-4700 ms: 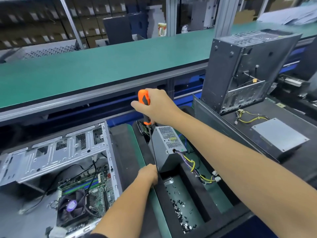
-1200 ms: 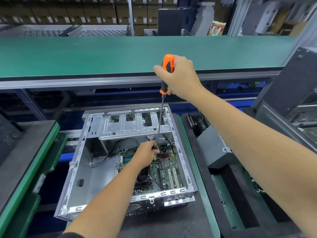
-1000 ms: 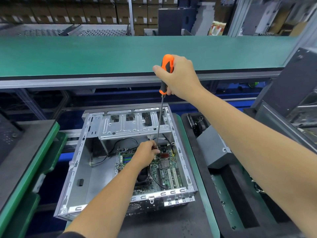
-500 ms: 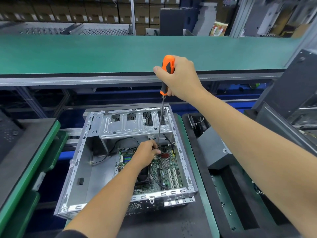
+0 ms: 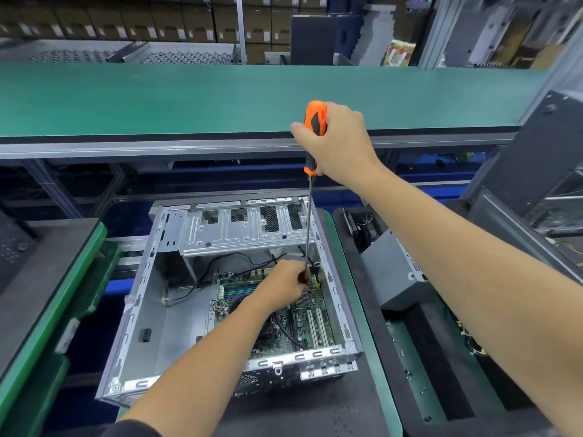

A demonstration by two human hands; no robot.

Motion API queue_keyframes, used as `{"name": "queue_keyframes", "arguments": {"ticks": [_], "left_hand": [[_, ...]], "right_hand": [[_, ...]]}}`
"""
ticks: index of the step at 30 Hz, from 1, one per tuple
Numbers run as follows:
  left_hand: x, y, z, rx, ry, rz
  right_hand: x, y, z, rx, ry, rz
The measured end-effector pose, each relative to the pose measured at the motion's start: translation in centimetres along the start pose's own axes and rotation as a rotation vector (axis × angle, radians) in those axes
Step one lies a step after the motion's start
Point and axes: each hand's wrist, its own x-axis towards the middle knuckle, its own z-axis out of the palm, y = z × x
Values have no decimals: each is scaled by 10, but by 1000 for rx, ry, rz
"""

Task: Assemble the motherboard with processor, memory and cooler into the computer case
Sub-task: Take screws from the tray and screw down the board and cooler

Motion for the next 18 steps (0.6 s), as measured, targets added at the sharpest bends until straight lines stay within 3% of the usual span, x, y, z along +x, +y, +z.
{"name": "queue_keyframes", "arguments": {"ticks": [14,18], "left_hand": [[22,2,24,141,-73,-80],[26,0,27,108,-23,-69]], "right_hand": [[-21,18,19,-76,-136,5],[-23,20,20,-106,-147,-12]]}}
